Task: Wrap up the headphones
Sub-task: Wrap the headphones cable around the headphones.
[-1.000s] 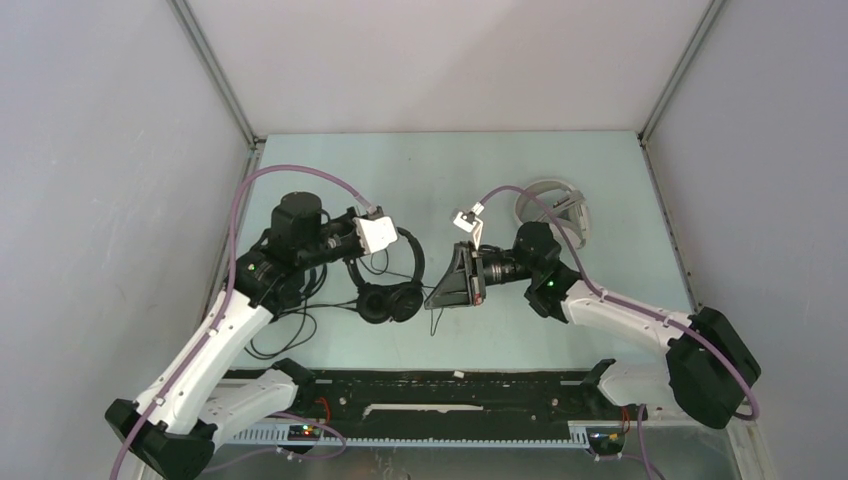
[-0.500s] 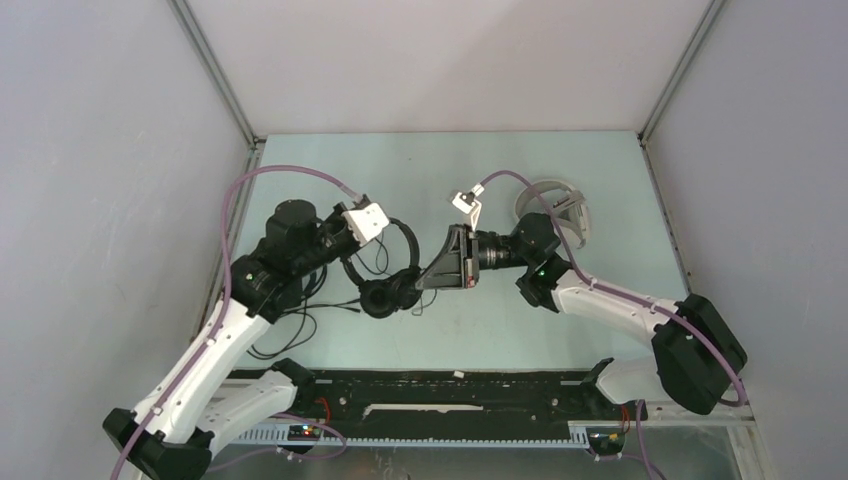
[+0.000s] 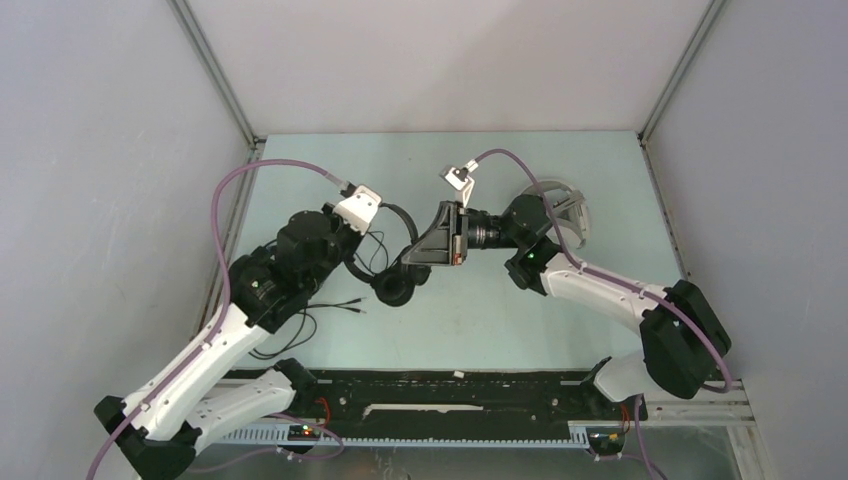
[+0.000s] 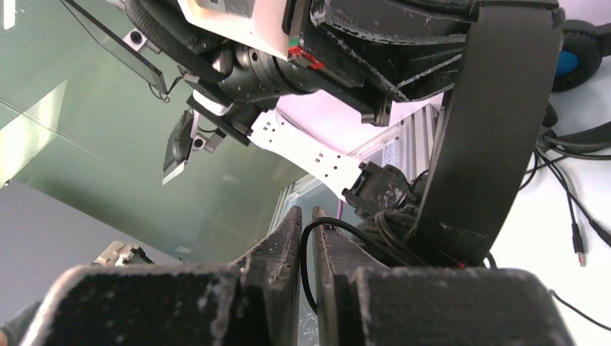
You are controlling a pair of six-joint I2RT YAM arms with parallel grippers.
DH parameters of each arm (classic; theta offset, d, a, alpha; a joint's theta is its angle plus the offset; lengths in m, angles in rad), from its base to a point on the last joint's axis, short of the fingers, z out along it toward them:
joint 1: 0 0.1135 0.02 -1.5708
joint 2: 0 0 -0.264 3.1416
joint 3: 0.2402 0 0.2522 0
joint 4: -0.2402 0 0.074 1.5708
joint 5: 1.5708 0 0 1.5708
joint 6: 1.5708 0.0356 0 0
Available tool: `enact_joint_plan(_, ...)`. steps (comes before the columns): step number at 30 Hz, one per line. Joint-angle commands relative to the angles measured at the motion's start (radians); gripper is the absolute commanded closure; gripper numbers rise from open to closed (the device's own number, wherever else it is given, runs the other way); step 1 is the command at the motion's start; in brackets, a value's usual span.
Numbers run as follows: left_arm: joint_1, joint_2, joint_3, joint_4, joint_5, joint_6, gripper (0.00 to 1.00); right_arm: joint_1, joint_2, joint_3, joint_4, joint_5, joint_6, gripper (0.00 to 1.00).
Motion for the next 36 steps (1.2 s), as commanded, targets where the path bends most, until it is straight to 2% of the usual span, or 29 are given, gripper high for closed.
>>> enact_joint_plan(1, -0.041, -0.001, 0.059, 0.023, -0.221, -0.079, 1.0, 0.004, 0.003, 0.076, 0.019, 0.023, -0.007, 0.88)
enact_joint_plan(12, -0.118, 0.044, 0.092, 0.028, -0.406, -0.194, 1.0, 0.018, 0.036, 0.1, 0.007, 0.048, -0.023, 0.87)
enact_joint_plan(21, -0.12, 0.06, 0.116, 0.019, -0.471, -0.396, 1.0, 0.047, 0.075, 0.116, -0.023, 0.104, -0.102, 0.87)
enact_joint_plan(36, -0.12, 0.071, 0.151, -0.006, -0.59, -0.583, 1.0, 0.074, 0.058, 0.128, -0.133, 0.192, -0.23, 0.87)
